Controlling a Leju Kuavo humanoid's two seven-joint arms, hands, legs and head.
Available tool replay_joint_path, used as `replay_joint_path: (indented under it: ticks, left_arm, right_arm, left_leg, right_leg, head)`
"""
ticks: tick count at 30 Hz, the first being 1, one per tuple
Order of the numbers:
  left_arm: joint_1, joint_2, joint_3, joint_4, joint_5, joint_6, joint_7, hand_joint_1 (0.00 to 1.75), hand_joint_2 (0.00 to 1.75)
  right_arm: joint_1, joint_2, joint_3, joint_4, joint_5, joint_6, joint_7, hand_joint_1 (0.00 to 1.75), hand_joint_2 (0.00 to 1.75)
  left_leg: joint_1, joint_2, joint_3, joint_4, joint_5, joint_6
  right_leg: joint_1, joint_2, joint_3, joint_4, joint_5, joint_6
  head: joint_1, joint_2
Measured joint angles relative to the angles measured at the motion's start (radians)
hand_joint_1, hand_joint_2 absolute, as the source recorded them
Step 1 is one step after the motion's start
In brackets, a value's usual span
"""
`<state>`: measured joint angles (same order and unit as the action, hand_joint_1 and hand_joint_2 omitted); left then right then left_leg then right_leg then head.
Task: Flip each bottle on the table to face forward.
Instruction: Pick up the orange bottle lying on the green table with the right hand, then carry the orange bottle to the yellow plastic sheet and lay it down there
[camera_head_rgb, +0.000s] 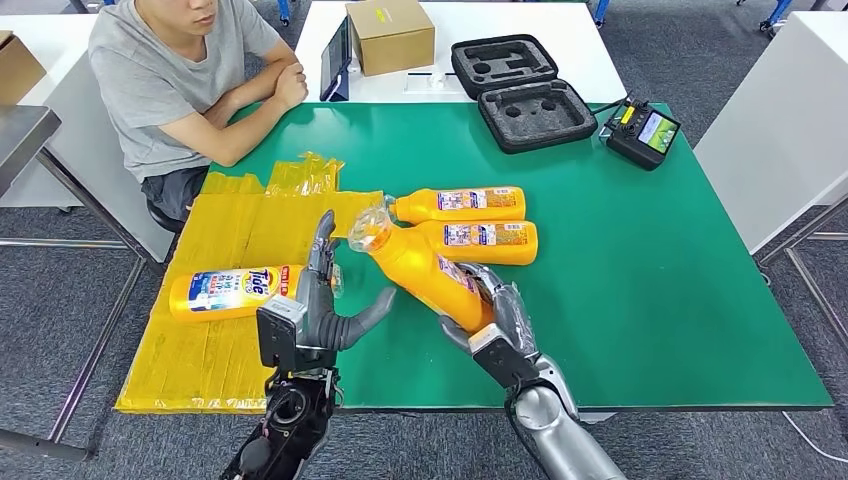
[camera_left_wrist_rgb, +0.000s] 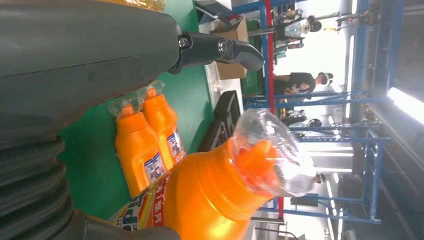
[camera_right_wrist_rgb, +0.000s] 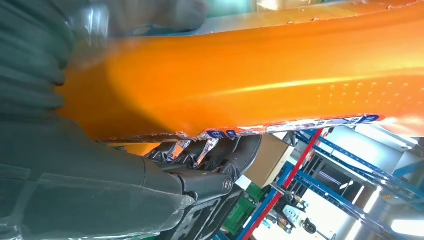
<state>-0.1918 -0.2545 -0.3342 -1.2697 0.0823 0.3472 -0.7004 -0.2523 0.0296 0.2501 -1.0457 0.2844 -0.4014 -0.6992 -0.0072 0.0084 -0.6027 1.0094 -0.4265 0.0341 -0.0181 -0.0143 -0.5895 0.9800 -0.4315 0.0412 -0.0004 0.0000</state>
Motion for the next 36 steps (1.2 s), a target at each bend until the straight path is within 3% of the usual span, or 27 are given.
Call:
replay_joint_path:
  ticks: [14,25,36]
  left_arm:
    - [-0.036,-0.020,0.022,0.112,0.089,-0.095,0.000,0.00,1.75]
    - [-0.076,-0.027,-0.006,0.227,0.296,-0.330,0.043,0.00,1.75]
    - [-0.077,-0.020,-0.036,0.238,0.329,-0.362,0.064,0.00,1.75]
  right_arm:
    - [0.042,0.004,-0.003,-0.069,-0.006,-0.002,0.000,1.75,1.75]
    - [0.042,0.006,-0.003,-0.076,0.007,-0.062,0.000,1.75,1.75]
    - [0.040,-0.004,-0.002,-0.067,0.002,-0.085,0.000,1.75,1.75]
  left_leg:
    - [0.000,0.000,-0.001,0.000,0.000,0.000]
    - [0.000,0.000,-0.001,0.000,0.000,0.000]
    - [0.000,0.000,-0.001,0.000,0.000,0.000]
  right_leg:
    - [0.000,0.000,0.000,0.000,0.000,0.000]
    - [0.000,0.000,0.000,0.000,0.000,0.000]
    - [0.000,0.000,-0.001,0.000,0.000,0.000]
  head:
    - [0.000,0.000]
    - [0.000,0.000]
    - [0.000,0.000]
